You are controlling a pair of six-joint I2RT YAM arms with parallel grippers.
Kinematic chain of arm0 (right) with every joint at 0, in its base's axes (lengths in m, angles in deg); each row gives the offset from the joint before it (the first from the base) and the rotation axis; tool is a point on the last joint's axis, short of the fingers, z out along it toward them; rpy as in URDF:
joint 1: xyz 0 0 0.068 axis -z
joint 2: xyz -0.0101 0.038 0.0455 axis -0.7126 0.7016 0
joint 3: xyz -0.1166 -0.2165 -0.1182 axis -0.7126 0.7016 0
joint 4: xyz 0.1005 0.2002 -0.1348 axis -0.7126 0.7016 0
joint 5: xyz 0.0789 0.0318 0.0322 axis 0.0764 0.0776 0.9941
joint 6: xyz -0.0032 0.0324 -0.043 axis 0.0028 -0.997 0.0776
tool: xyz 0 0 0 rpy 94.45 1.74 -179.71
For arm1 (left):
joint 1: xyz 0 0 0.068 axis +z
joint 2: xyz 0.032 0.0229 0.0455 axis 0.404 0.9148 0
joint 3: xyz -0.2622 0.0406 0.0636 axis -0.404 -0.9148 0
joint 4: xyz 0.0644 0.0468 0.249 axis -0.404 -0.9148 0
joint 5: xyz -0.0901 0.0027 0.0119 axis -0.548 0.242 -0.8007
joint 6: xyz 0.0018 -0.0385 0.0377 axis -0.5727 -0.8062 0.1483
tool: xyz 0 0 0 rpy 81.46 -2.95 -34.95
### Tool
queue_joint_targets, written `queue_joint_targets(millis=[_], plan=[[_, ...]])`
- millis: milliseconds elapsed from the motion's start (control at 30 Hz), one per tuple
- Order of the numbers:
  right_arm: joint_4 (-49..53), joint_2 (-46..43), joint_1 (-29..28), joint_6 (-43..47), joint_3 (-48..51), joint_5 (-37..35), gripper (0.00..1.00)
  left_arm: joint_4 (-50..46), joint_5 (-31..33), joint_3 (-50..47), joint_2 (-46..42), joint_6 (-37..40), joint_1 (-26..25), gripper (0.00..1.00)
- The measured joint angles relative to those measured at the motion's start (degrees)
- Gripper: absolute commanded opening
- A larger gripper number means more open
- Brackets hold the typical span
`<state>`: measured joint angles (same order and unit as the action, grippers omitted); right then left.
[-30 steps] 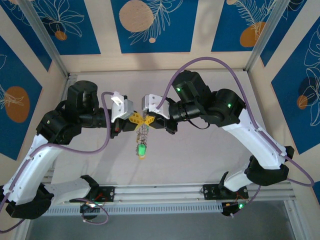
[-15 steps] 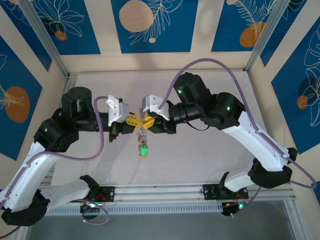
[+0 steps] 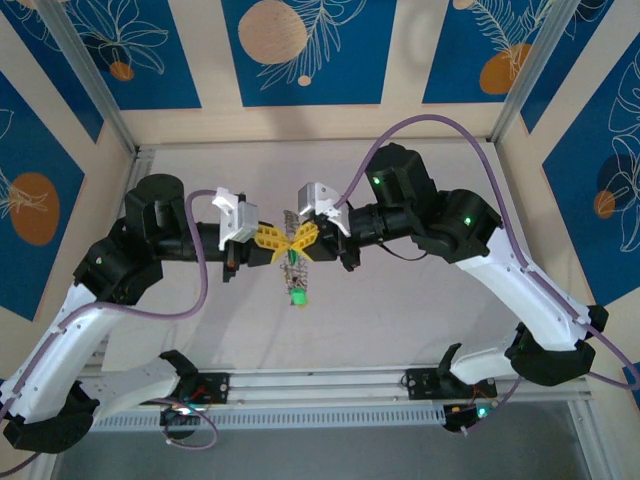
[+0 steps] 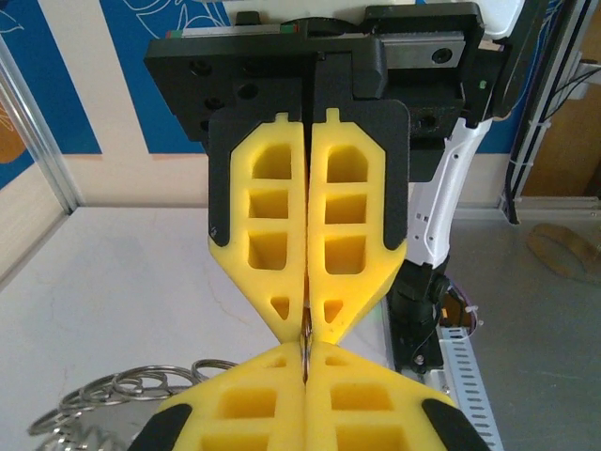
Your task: Put the keys on the keyring
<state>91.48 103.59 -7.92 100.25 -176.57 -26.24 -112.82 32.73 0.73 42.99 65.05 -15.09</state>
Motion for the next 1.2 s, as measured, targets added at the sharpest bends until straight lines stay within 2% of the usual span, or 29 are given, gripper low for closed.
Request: queue_joint_targets(millis=[133, 233, 300, 400, 467, 833, 1200], plan=[[-1.2, -0.7, 0.3, -0.7, 1.6, 1.1, 0.18, 0.1, 0.0, 0.0, 0.0, -0.1, 0.0, 0.00], [-1.2, -1.5, 0.5, -1.1, 2.9, 1.7, 0.18, 0.4, -0.1, 0.0, 0.0, -0.2, 0.0, 0.00], [-1.2, -1.9, 0.8, -1.4, 3.5, 2.1, 0.15, 0.7, -0.1, 0.0, 0.0, -0.2, 0.0, 0.00], [-1.3, -2.2, 1.0, -1.8, 4.0, 2.7, 0.04, 0.8, -0.4, 0.0, 0.0, -0.1, 0.0, 0.00], [-1.5, -2.3, 1.5, -2.0, 4.1, 3.0, 0.00, 1.0, -0.5, 0.0, 0.0, -0.2, 0.0, 0.00], [-3.1, -2.0, 3.6, -3.8, 4.5, 6.7, 0.00, 3.4, -0.5, -0.8, -0.9, -0.7, 0.0, 0.00], [-1.5, 2.6, 4.5, -5.5, 3.3, 12.0, 0.00, 6.8, -0.2, -4.2, -2.6, -3.2, 0.0, 0.00]])
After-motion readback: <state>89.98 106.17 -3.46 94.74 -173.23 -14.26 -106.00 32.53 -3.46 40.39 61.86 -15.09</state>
